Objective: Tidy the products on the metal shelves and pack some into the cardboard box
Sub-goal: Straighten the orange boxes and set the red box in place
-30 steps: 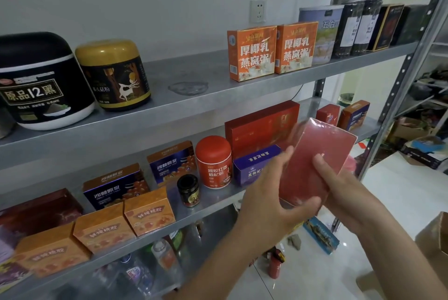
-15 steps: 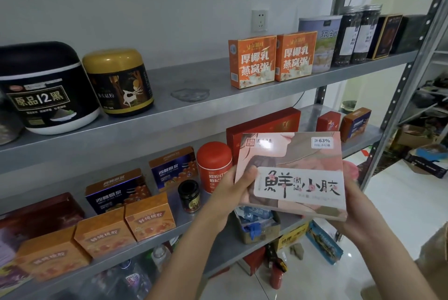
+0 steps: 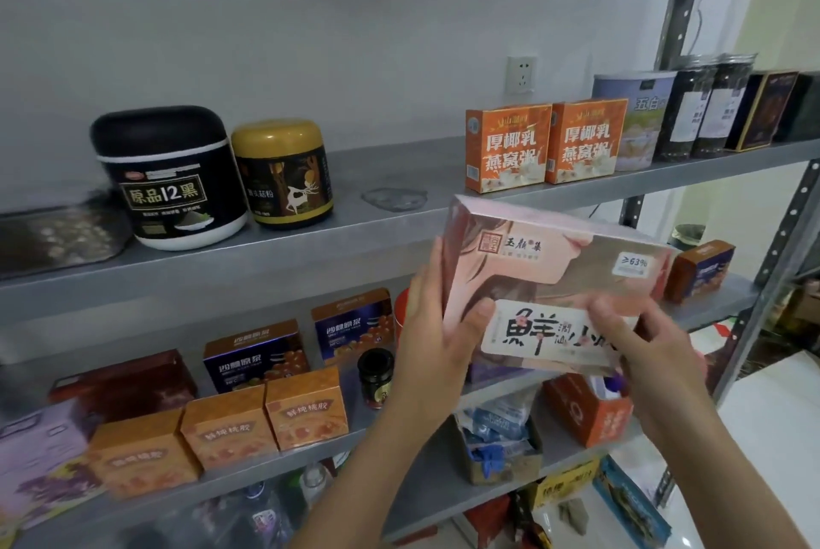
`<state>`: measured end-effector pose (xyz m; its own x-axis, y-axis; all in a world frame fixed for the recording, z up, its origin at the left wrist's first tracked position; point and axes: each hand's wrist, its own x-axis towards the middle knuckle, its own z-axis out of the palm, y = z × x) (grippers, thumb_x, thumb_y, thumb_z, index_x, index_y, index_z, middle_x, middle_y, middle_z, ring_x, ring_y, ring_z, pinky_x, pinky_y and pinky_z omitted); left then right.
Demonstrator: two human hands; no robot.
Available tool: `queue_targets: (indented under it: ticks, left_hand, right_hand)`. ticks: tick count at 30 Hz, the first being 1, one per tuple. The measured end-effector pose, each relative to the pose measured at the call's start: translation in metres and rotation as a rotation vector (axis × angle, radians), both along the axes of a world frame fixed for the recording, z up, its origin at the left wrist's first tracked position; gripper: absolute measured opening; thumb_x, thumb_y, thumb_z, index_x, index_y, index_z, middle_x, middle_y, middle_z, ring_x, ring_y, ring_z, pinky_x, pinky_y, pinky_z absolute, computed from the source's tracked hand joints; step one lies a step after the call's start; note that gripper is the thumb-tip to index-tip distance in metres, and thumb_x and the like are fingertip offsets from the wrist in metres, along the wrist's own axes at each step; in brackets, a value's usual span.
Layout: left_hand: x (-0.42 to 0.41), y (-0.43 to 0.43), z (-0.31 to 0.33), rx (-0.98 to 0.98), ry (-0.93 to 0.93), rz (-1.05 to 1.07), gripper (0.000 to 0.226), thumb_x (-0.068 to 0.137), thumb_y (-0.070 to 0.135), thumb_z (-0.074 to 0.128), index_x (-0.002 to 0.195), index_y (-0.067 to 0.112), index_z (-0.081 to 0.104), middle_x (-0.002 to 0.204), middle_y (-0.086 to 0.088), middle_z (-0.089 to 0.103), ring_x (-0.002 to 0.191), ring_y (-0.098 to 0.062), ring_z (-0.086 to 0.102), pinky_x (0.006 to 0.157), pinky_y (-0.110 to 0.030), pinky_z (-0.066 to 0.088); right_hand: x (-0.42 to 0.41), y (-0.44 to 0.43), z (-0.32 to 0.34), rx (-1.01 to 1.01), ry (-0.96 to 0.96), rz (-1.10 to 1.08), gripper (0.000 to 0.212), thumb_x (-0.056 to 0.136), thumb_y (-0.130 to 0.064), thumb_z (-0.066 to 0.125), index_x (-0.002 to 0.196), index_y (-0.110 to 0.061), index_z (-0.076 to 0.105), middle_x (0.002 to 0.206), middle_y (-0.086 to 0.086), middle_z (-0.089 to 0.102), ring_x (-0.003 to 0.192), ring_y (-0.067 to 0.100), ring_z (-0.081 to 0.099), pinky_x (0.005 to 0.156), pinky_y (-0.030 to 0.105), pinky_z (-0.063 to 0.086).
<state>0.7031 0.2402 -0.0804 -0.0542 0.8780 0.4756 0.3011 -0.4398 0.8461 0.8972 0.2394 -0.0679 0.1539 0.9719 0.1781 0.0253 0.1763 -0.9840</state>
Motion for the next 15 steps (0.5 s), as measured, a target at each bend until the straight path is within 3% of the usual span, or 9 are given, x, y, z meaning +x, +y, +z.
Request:
queue_targets:
  ticks: [3,6,9,11,13,15]
  left_hand:
    - [-0.013,-0.005,0.021,0.069,0.108,0.153,0.064,0.088,0.059,0.052,0.142,0.055,0.017,0.145,0.021,0.014,0.134,-0.006,0.032,0.108,-0.035,0.043]
    - [-0.028,-0.003,0.039,0.123,0.098,0.240,0.066,0.095,0.038,0.057,0.151,0.038,0.022,0.129,0.023,0.020,0.121,0.004,0.037,0.104,-0.031,0.046]
    - [-0.043,0.002,0.056,0.241,0.157,0.350,0.083,0.095,0.027,0.060,0.153,0.038,0.003,0.134,0.019,0.020,0.116,0.024,0.027,0.096,-0.002,0.031]
    - [-0.051,0.006,0.070,0.320,0.232,0.411,0.100,0.092,0.013,0.065,0.148,0.041,-0.013,0.143,0.011,0.020,0.111,0.032,0.025,0.088,0.008,0.025]
    - [-0.059,0.011,0.084,0.396,0.390,0.522,0.108,0.087,0.008,0.070,0.149,0.040,-0.013,0.150,-0.009,0.024,0.112,0.014,0.040,0.089,-0.003,0.037]
    - [-0.065,0.016,0.094,0.404,0.559,0.634,0.101,0.084,0.011,0.073,0.151,0.038,0.003,0.151,-0.017,0.020,0.120,-0.017,0.049,0.092,-0.029,0.051]
  right_hand:
    - [-0.014,0.014,0.017,0.066,-0.005,0.063,0.035,0.067,-0.045,0.063,0.097,-0.027,0.063,0.087,-0.007,0.073,0.078,0.013,0.072,0.071,0.040,0.059]
    - [-0.027,0.033,0.040,0.122,-0.001,0.143,0.033,0.067,-0.043,0.065,0.097,-0.030,0.061,0.092,-0.006,0.073,0.082,0.016,0.073,0.074,0.043,0.060]
    - [-0.043,0.053,0.065,0.234,0.002,0.222,0.035,0.067,-0.043,0.069,0.101,-0.036,0.062,0.100,-0.011,0.072,0.102,0.017,0.067,0.089,0.040,0.053]
    - [-0.053,0.068,0.077,0.301,-0.009,0.254,0.033,0.074,-0.035,0.071,0.105,-0.036,0.060,0.106,-0.012,0.070,0.104,0.005,0.064,0.091,0.030,0.050]
    - [-0.062,0.085,0.084,0.338,-0.027,0.281,0.030,0.084,-0.022,0.069,0.112,-0.028,0.060,0.108,-0.013,0.068,0.098,-0.004,0.063,0.085,0.019,0.049]
    - [-0.071,0.100,0.087,0.325,-0.019,0.313,0.029,0.087,-0.018,0.067,0.114,-0.023,0.061,0.108,-0.009,0.069,0.096,-0.002,0.065,0.083,0.020,0.051]
